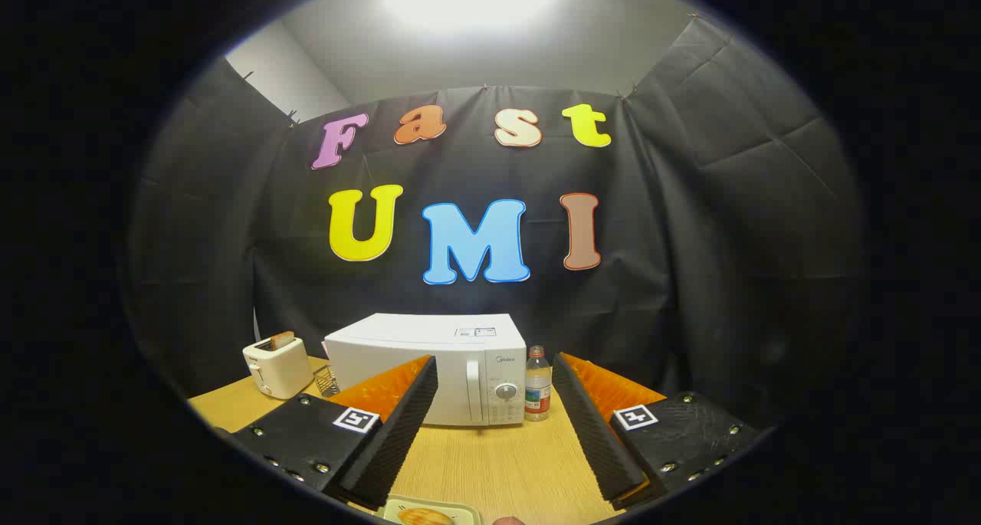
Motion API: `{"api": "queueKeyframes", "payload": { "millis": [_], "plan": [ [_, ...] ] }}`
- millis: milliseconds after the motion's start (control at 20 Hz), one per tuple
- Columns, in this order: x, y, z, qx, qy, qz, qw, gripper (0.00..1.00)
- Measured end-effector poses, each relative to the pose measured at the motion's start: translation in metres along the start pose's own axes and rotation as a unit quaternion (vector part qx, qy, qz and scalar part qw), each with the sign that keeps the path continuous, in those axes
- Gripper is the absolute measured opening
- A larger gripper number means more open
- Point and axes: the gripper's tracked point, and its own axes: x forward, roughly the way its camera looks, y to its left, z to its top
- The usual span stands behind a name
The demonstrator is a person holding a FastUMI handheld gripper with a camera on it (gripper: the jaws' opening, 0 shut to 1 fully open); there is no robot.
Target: Open the microwave, put the food inside, and close the microwave door.
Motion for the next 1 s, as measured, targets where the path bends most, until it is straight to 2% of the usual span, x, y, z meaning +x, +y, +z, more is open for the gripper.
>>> {"api": "queueKeyframes", "payload": {
  "millis": [1000],
  "plan": [
    [0.02,0.005,0.0,-0.001,-0.006,-0.002,1.0,0.96]
  ]
}}
